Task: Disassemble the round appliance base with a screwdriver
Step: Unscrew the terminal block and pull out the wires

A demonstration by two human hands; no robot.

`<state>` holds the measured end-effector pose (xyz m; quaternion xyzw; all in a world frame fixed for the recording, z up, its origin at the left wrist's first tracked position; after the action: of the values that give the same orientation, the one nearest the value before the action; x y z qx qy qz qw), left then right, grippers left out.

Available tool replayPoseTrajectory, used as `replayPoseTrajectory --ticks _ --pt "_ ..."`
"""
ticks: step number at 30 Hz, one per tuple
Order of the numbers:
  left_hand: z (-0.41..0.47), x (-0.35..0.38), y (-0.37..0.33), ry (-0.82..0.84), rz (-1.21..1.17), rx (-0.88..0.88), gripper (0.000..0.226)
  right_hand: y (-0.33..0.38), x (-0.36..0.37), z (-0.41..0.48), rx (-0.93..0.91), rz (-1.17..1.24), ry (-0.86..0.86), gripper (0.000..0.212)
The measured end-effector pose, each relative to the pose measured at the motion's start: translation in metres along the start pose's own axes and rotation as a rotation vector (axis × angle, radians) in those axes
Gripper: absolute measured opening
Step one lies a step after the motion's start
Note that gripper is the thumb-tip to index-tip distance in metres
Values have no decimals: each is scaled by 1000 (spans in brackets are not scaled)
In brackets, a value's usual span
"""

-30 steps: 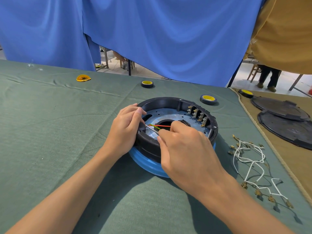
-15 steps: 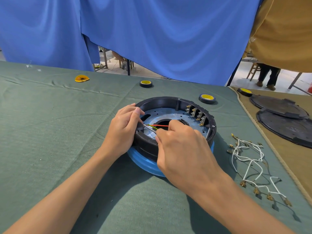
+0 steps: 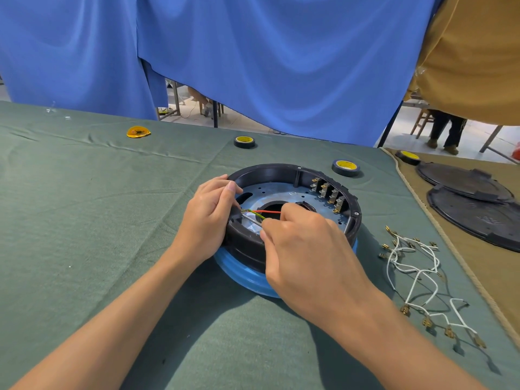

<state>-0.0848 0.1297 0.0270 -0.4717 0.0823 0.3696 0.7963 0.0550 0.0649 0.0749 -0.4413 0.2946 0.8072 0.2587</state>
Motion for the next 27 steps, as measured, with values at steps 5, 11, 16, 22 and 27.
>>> replayPoseTrajectory --ticks 5,11,16,22,27 --pt "0 0 -1 10 18 -8 48 1 -3 -2 30 -16 -14 21" --pt "-1 -1 -3 -10 1 -9 50 11 -9 -10 130 -121 -84 31" --pt "-4 -1 -6 -35 18 -4 53 22 -6 -8 199 -171 -81 12" --pt "-5 -3 -5 -51 30 9 49 18 1 -16 224 -25 -115 5" --pt "-5 -2 -4 -36 43 3 49 9 1 -9 165 53 -68 18"
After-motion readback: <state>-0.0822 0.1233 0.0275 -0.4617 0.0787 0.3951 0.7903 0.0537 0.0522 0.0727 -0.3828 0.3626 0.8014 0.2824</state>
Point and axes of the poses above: each hand's wrist, its own z-axis towards the middle knuckle, its own x-axis out of the palm, y = z × x, the point moved 9 cm from there along z, towards the middle knuckle, and after that the axes turned 10 degrees about z, right-handed, at the moved point
